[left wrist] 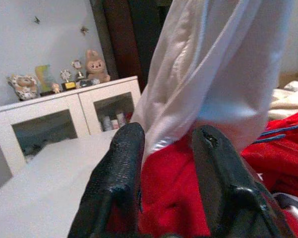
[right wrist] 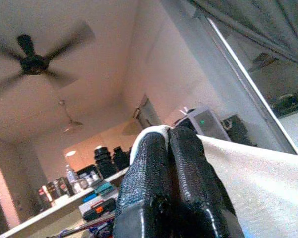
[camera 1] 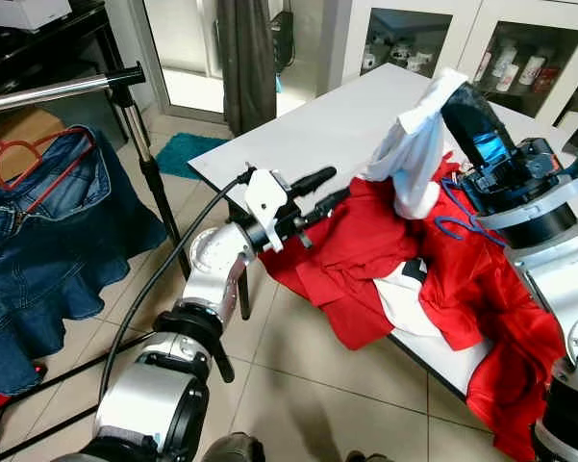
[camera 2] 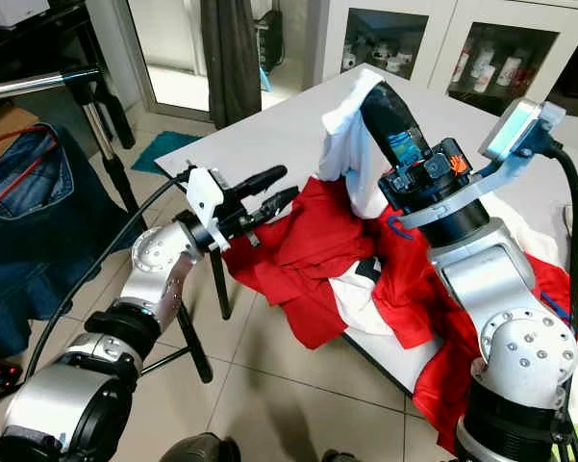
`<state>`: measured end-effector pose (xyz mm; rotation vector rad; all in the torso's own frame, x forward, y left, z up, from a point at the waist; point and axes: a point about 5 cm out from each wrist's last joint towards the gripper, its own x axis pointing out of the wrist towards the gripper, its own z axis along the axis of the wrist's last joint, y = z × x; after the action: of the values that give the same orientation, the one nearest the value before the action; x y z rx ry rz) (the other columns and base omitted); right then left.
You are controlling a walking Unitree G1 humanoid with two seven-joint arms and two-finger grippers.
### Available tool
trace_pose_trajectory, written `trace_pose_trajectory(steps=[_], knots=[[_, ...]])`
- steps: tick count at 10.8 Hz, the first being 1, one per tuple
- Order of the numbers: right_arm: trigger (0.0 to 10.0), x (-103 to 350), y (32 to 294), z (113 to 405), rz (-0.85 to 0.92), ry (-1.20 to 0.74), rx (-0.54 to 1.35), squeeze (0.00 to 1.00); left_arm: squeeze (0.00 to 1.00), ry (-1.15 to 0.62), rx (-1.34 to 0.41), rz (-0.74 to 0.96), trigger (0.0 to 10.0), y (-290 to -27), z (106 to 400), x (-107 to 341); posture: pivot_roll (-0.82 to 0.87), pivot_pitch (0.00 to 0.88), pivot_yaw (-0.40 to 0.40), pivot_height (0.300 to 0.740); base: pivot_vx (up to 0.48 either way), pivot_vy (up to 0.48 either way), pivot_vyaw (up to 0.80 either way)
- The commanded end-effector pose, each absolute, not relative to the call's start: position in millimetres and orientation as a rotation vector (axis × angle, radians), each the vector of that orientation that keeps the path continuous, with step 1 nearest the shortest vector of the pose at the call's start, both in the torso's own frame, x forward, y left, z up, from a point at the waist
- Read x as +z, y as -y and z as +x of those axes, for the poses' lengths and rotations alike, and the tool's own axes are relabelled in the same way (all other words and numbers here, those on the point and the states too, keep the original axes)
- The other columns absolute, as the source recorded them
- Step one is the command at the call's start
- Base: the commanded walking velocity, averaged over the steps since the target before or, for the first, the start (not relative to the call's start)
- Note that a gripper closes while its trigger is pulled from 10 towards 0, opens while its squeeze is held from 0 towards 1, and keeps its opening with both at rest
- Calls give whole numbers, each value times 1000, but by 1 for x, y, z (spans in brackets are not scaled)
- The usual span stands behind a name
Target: Hang hanger
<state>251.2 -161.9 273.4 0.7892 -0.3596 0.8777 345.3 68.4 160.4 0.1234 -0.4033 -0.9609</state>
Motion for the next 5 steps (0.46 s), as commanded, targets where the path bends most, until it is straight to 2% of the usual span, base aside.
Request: trace_pose_trajectory(steps=[1, 5], knots=[[10000, 278, 155, 243, 790, 371, 952, 0, 0, 418, -953, 166, 10000, -68, 348, 165, 28, 1, 41, 740, 0, 0, 0], [10000, 279, 146, 237, 788, 359, 1009, 0, 0, 429, -995, 241, 10000, -58, 347, 167, 22, 0, 46, 740, 0, 0, 0]])
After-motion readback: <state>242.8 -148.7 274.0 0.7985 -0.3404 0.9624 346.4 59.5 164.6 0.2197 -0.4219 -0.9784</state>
